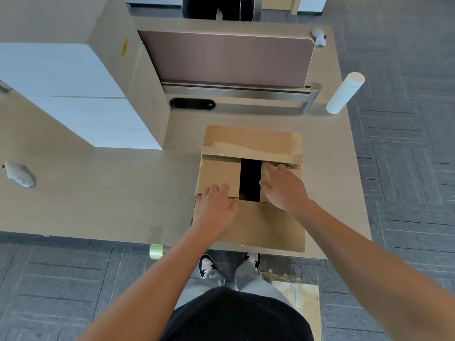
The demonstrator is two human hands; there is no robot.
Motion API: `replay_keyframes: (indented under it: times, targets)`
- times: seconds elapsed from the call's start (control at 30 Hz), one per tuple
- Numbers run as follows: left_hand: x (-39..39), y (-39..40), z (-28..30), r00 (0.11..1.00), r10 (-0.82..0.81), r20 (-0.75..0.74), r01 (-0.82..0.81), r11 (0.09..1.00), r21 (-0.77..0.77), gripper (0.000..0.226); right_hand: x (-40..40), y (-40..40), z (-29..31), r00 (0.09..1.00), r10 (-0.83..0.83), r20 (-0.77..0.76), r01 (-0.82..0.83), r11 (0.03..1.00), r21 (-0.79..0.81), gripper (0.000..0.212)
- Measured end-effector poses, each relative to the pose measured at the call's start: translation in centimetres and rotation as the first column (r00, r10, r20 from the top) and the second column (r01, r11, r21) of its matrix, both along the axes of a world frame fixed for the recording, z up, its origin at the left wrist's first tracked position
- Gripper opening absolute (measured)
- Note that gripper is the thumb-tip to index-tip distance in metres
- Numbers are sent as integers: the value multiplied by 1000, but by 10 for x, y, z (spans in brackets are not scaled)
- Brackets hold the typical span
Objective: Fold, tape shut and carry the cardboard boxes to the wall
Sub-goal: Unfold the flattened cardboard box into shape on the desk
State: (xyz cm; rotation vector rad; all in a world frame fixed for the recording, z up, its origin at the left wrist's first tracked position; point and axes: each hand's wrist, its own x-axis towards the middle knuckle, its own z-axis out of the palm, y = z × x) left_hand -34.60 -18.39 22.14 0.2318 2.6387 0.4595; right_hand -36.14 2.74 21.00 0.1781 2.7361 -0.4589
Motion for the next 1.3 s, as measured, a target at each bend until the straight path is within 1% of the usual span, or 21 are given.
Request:
replay_keyframes:
  times: [0.07,0.17,0.27,0.4,0.5,0.6,0.73,0.8,0.93,1.03,1.13,1.23,1.3]
  targets:
    - [-9,6,-1,998,-9,-66,10,1000,13,40,-2,1,0,999,-22,-41,21,1000,-7,61]
    - [-27,19,-2,994,-24,-105,25,1000,3,44,-8,5,7,988,-59,-140,54,998,-37,66]
    - [-44,30,-3,989,-68,-131,61,996,-59,53,-24,12,18,977,-51,-206,42,998,-50,68]
    - [-65,39,-10,981,-142,-134,122,982,-143,67,-58,25,21,967,-16,-254,19,1000,10,70]
    - [-77,45,-17,971,-200,-128,169,961,-219,67,-82,31,15,957,-26,-290,30,1000,8,64]
    - [-83,51,-21,961,-248,-123,205,936,-286,60,-102,35,1,959,-19,-281,21,1000,4,58]
    - [-89,60,-19,957,-278,-87,231,905,-357,62,-120,37,-24,968,-19,-250,22,1000,10,54]
    - [-91,63,-15,951,-292,-97,236,894,-380,60,-121,36,-35,967,-28,-252,36,999,25,53]
    - [-92,58,-6,943,-298,-150,221,895,-388,56,-119,34,-46,969,-76,-234,78,997,1,59]
    - [-91,49,6,937,-265,-228,177,922,-344,55,-122,33,-47,971,-87,-222,86,996,-15,62]
    - [-91,38,19,926,-238,-293,142,939,-312,55,-118,35,-47,973,-63,-222,68,998,17,63]
    - [-93,24,34,908,-229,-350,114,941,-320,55,-114,33,-47,975,-41,-219,52,998,45,65]
    - [-94,14,44,905,-219,-365,90,936,-339,60,-114,30,-44,977,-59,-206,71,996,48,65]
